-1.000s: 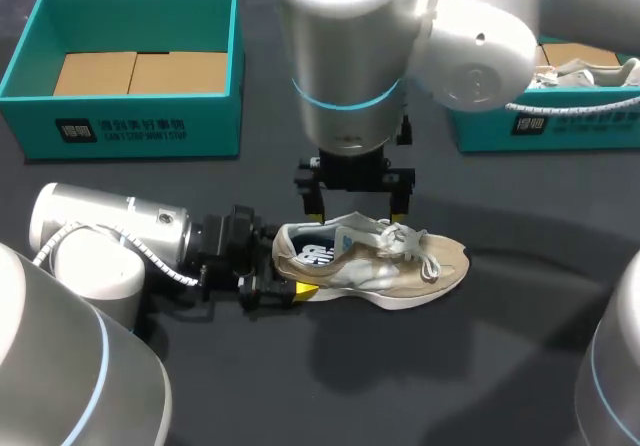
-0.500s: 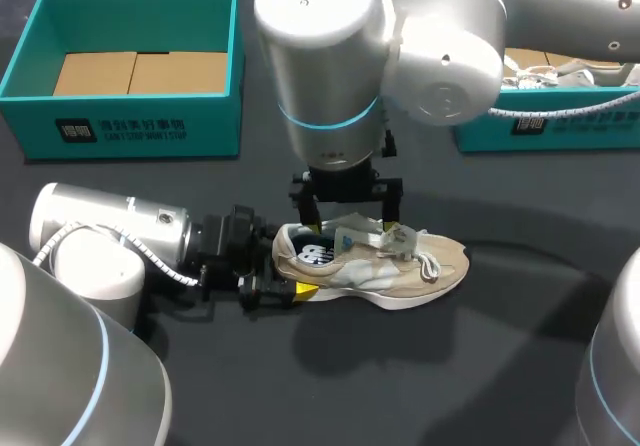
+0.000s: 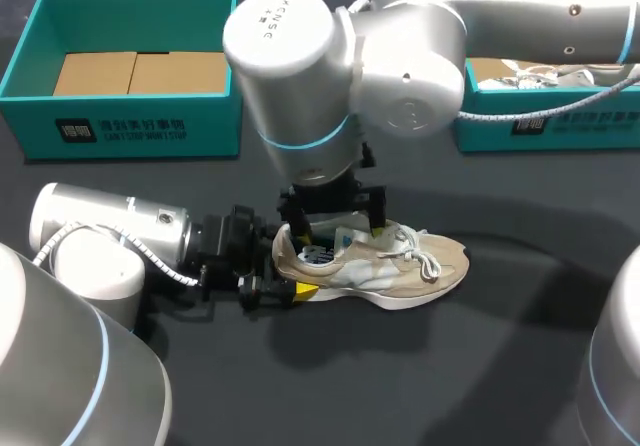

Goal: Take the shoe out of the shoebox, open the shoe tongue, remove and reinsert the insole, then place the shoe into the shoebox

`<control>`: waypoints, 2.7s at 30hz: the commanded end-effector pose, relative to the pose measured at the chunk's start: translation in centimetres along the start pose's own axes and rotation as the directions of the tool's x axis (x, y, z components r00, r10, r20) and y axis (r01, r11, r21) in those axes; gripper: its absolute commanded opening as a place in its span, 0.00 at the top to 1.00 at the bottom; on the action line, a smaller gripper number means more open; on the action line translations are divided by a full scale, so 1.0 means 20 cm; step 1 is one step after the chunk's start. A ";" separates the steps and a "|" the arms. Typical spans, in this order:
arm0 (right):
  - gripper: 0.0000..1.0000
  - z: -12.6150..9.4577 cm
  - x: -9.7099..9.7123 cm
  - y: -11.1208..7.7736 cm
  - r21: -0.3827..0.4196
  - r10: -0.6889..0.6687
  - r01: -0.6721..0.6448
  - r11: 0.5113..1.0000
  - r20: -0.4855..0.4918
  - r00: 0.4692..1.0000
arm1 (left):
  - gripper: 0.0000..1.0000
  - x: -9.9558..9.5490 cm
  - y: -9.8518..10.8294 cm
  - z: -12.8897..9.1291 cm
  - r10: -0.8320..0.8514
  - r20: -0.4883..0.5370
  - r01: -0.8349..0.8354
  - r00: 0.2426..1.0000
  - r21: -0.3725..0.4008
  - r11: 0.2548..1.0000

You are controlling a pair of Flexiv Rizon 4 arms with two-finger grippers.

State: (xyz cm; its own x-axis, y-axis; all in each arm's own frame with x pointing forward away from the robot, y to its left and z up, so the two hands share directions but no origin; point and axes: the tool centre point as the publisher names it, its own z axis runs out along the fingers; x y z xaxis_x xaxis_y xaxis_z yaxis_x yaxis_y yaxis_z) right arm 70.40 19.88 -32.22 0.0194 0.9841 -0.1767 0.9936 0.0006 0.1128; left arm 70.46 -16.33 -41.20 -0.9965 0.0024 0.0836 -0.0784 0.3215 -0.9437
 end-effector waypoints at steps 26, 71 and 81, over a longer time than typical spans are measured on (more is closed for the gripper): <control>0.51 0.15 -0.17 -0.02 -0.034 0.284 -0.283 0.959 0.148 0.947 | 1.00 0.02 0.03 0.02 -0.001 0.003 0.001 1.000 -0.001 1.000; 1.00 0.02 -0.31 -0.02 0.151 0.147 -0.132 0.980 -0.094 0.985 | 1.00 0.02 0.03 0.02 -0.001 0.003 0.001 1.000 -0.001 1.000; 1.00 -0.01 -0.47 -0.01 0.146 0.095 -0.057 0.988 -0.267 0.959 | 1.00 0.02 0.03 0.02 -0.001 0.003 0.001 1.000 -0.001 1.000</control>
State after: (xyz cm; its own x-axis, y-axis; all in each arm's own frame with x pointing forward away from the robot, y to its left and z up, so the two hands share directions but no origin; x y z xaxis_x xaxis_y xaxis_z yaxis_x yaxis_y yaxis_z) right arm 70.35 13.68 -30.94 0.1052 0.9941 -0.0278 0.9941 -0.1059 -0.0225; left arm 70.45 -16.34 -41.20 -0.9965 0.0026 0.0837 -0.0784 0.3215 -0.9437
